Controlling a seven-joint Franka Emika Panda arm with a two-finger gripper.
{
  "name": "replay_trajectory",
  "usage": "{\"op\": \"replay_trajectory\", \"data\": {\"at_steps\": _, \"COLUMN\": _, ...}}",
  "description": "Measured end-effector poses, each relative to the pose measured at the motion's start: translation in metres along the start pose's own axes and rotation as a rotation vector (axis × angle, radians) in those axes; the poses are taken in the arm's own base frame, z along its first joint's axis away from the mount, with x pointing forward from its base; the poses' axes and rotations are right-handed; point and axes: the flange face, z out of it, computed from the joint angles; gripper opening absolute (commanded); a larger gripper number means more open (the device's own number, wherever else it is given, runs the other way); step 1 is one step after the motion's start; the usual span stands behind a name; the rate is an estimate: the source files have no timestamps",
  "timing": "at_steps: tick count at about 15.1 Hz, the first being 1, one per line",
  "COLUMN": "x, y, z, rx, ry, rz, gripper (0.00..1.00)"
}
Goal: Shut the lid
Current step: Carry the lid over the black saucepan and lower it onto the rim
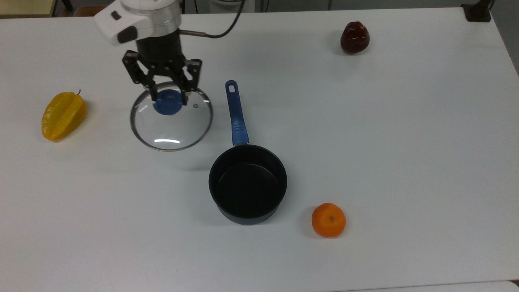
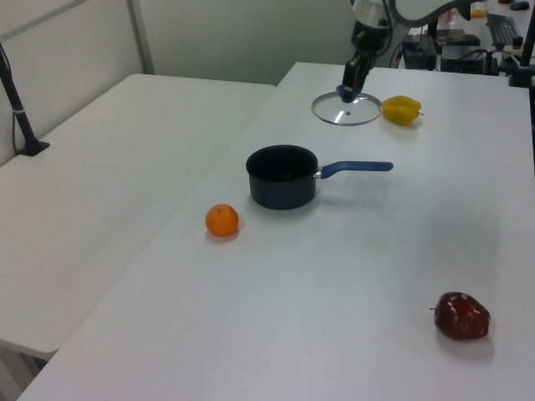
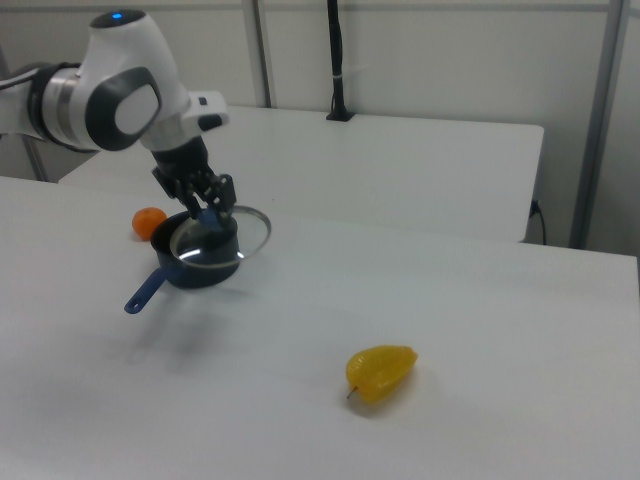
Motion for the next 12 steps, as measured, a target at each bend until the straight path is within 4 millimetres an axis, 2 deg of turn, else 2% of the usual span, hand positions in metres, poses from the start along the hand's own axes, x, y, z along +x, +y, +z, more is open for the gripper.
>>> {"op": "replay_trajectory", "data": {"at_steps": 1, "x": 0.009, "y": -0.024, "z": -0.002, "rx": 0.011, "ry": 0.015, "rz": -0.033, "gripper": 0.32}}
{"op": "replay_trajectory", "data": {"at_steps": 3, "x": 0.021, "y": -0.053, "z": 0.002, "rx": 0.024, "ry": 0.031, "rz": -0.073, "gripper": 0.33}}
{"op": "replay_trajectory", "data": {"at_steps": 5, "x": 0.034, "y": -0.076, "z": 0.003, "rx": 0.037, "ry": 0.063, "rz": -0.102, "gripper": 0.33}}
{"op": "replay_trajectory", "data": {"at_steps": 8, "x": 0.045, "y": -0.1, "z": 0.01, "rx": 0.052, "ry": 0.112, "rz": -0.143, "gripper": 0.33}}
{"op": "replay_trajectory", "data": {"at_steps": 10, "x": 0.047, "y": -0.117, "z": 0.027, "rx": 0.062, "ry": 0.135, "rz": -0.172, "gripper": 0.33}}
{"op": "replay_trajectory", "data": {"at_steps": 12, "x": 0.048, "y": -0.136, "z": 0.058, "rx": 0.073, "ry": 0.151, "rz": -0.193, "gripper": 0.33}}
